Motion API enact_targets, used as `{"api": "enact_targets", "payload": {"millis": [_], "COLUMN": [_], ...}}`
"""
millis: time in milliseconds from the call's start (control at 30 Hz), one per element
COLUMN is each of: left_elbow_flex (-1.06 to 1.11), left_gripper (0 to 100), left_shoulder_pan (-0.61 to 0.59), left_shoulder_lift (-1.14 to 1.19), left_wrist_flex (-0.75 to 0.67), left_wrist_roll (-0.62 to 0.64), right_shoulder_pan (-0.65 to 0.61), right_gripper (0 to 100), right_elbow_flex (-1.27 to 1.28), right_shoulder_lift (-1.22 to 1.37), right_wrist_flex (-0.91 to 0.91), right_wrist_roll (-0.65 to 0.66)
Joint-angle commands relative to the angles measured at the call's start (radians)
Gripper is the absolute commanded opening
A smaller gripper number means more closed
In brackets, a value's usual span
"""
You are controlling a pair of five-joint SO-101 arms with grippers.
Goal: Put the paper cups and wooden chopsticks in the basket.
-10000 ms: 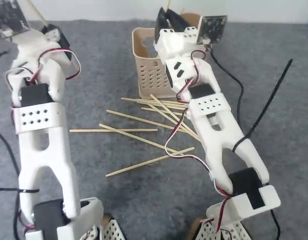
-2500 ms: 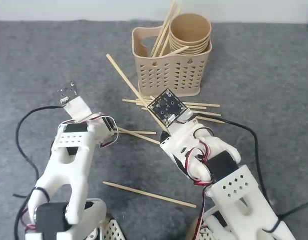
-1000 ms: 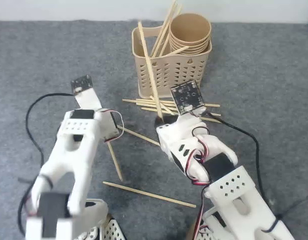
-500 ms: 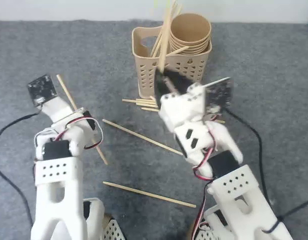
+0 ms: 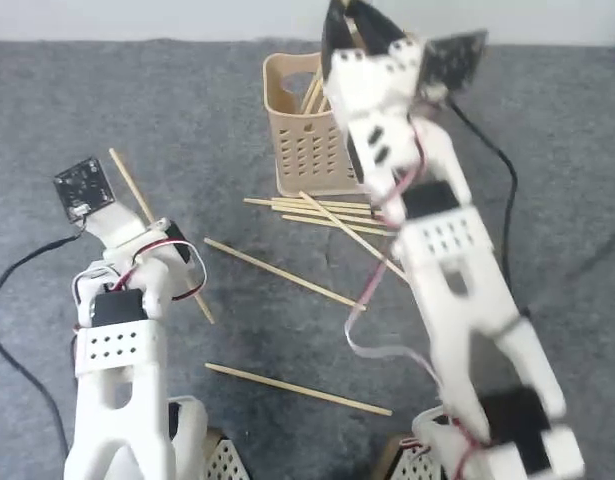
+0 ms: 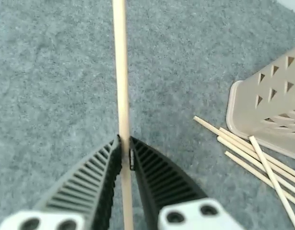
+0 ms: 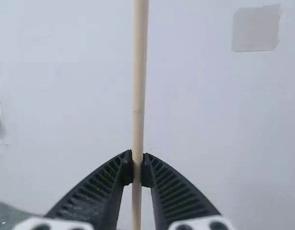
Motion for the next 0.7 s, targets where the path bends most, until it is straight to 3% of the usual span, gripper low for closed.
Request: {"api": "enact_targets", "payload": {"millis": [0,133,333,667], "left_elbow_flex": [-0.008,-0.010,-0.004,-0.004], "left_gripper": [1,1,1,1], "left_shoulder_pan": [-0.005,-0.031,-0.031,-0.031], "left_shoulder_lift": [-0.034,-0.034,-0.034,-0.034], "left_wrist_flex": [-0.025,-0.031,-0.046,-0.046], "left_wrist_roll": [-0.012,-0.012,-0.012,-0.012], "right_shoulder_pan": [0.012,0.012,0.007,-0.007], "right_gripper": [0.9,2.1,16.5,6.6], "right_elbow_flex": [-0.167,-0.219,-0.216,-0.212], "right_shoulder_lift": [0.140,0.260,0.262,-0.030], "right_wrist_flex": [-0.030,-0.025,0.068,0.429], "right_wrist_roll": [-0.011,-0.006,-0.011,-0.014]}}
